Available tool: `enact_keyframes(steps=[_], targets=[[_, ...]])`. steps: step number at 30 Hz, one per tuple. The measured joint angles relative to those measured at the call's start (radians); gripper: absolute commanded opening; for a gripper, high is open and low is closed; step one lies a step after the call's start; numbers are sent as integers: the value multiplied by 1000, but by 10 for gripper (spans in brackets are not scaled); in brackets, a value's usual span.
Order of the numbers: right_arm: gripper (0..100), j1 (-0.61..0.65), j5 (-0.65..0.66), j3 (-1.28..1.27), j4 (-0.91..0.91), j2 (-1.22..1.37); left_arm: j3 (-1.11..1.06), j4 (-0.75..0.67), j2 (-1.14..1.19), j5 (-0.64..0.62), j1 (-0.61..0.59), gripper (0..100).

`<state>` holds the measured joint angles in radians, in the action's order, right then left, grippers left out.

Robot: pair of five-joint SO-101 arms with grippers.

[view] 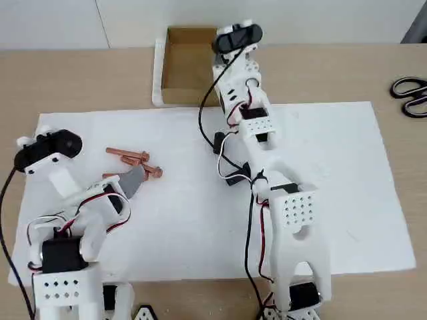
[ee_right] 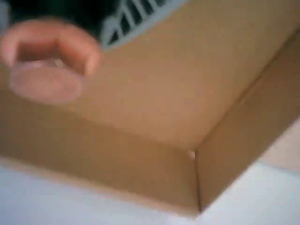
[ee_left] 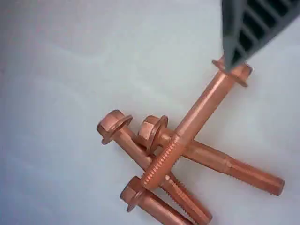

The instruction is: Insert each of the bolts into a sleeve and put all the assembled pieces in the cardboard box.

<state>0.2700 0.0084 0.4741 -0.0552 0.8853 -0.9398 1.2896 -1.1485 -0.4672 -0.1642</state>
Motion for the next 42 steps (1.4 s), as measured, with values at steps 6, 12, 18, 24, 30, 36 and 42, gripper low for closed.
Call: enact_keyframes(steps=[6,12,18,24,30,36,42], targets=[[151,0,0,0,-2,26,0,-6,0,0,0,324],[209,0,2,31,-12,34,0,-6,0,0,0,324],[210,0,2,138,-9,34,0,-6,0,0,0,324],[210,-20,2,339,216,34,0,-6,0,0,0,324],[209,-32,2,618,623,-11,-2,-6,0,0,0,324],[209,-28,2,842,1062,-126,-3,-6,0,0,0,324],[209,-2,2,984,1499,-158,-3,-6,0,0,0,324]])
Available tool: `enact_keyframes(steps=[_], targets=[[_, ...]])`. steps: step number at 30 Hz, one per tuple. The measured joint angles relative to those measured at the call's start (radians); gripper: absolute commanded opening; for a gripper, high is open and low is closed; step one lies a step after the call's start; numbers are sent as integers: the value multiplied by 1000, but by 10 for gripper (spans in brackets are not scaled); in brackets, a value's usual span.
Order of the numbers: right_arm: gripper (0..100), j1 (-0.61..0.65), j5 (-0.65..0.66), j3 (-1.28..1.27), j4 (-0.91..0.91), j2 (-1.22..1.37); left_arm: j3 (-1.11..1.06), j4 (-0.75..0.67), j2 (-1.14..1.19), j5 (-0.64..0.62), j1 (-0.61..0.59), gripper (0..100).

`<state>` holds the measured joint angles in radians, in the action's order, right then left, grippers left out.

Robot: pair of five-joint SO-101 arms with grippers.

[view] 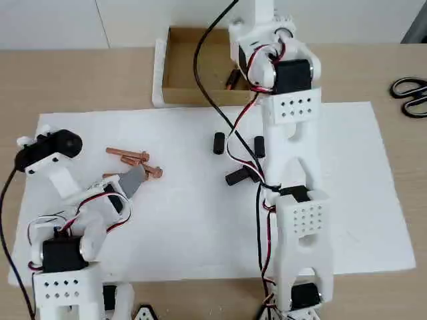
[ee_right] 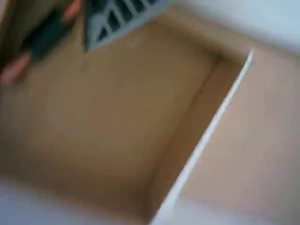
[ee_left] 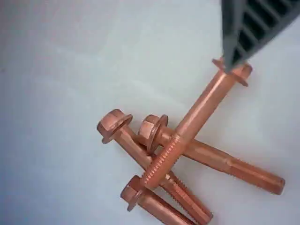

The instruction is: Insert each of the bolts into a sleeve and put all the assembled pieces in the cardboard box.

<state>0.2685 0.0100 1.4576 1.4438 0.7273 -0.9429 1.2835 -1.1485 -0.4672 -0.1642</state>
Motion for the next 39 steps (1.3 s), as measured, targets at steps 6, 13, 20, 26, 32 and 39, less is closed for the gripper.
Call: enact_keyframes(steps=[6,13,20,26,32,39], targets=[[209,75,-92,-37,207,-2,0,0,0,0,0,324],[209,91,-189,-226,218,0,-2,15,0,0,0,324],[209,101,-210,-287,218,86,-2,18,0,0,0,324],[209,104,-210,-288,218,184,-2,18,0,0,0,324],[209,137,-210,-288,218,250,-2,18,0,0,0,324],[209,173,-210,-288,218,293,-2,18,0,0,0,324]])
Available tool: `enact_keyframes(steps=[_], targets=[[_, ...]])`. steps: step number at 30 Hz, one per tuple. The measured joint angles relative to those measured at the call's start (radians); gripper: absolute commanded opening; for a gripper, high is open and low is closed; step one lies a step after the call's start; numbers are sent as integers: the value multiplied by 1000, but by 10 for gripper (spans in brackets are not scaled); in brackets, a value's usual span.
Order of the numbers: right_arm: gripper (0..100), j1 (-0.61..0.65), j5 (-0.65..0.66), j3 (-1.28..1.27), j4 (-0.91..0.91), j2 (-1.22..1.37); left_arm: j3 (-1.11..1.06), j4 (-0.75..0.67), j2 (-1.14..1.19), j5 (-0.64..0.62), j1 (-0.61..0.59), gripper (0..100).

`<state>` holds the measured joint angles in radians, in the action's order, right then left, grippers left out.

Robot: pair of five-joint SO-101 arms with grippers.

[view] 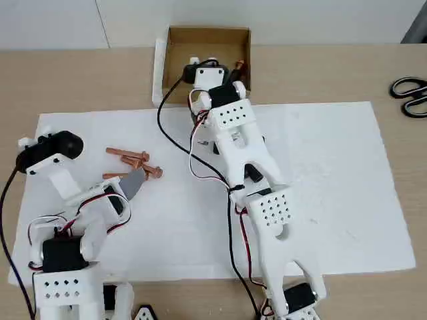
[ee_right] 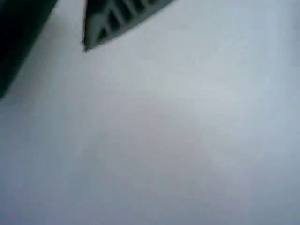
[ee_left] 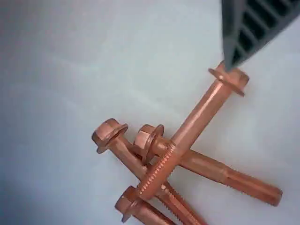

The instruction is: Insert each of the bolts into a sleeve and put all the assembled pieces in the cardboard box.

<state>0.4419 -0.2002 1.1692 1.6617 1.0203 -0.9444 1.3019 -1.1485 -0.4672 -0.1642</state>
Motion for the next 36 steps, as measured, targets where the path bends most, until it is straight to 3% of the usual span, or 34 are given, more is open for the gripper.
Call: enact_keyframes(steps=[14,21,36], targets=[[203,-5,0,3,-5,64,0,0,0,0,0,324],[1,-15,0,3,-8,64,0,0,0,0,0,324],[4,-20,-2,250,-9,83,0,0,0,0,0,324]])
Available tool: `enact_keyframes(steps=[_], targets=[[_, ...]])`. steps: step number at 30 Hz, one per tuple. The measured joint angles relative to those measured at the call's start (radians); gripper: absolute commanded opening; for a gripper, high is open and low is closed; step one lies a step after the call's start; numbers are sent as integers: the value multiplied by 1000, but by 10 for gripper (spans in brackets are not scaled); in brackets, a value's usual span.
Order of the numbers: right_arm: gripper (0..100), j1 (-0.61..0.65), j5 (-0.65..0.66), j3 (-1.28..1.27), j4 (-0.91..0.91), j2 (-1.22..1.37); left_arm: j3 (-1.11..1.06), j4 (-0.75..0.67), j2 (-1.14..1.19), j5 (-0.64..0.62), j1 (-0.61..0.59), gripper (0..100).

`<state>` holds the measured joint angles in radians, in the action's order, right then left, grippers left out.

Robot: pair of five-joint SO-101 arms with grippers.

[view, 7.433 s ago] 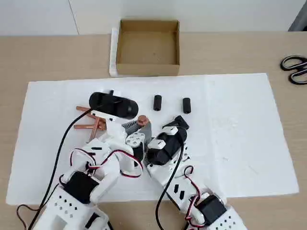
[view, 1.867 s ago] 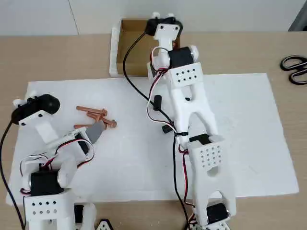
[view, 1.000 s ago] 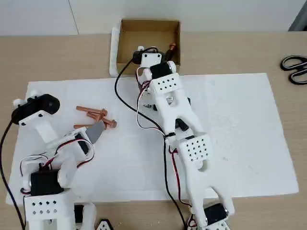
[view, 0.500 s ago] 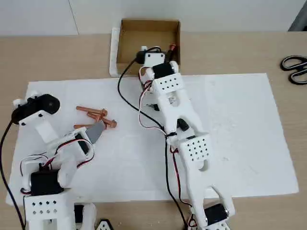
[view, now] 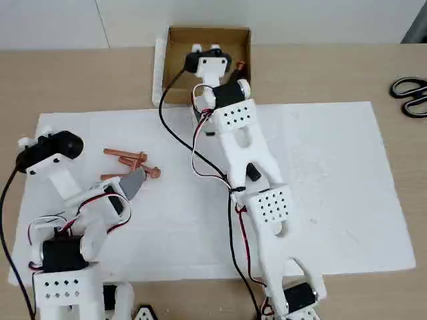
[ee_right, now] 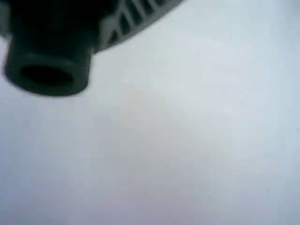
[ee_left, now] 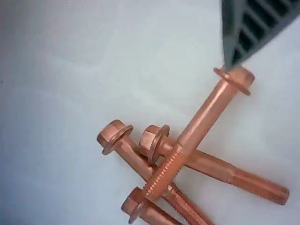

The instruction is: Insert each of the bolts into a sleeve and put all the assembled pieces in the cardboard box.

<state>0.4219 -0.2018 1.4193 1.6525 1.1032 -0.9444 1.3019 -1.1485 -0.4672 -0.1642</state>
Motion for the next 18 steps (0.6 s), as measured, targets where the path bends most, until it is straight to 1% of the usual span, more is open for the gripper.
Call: enact_keyframes(steps=[3,6,8,13,16,18], targets=[[4,-26,0,77,11,0,6,21,0,0,0,324],[4,-61,0,181,17,0,64,78,0,0,0,324],[4,-86,0,207,17,-8,112,107,0,5,0,324],[4,-137,0,210,28,-121,270,190,12,104,0,324],[4,-144,0,213,28,-239,387,255,98,127,0,324],[4,-144,6,216,28,-292,471,293,199,130,0,324]])
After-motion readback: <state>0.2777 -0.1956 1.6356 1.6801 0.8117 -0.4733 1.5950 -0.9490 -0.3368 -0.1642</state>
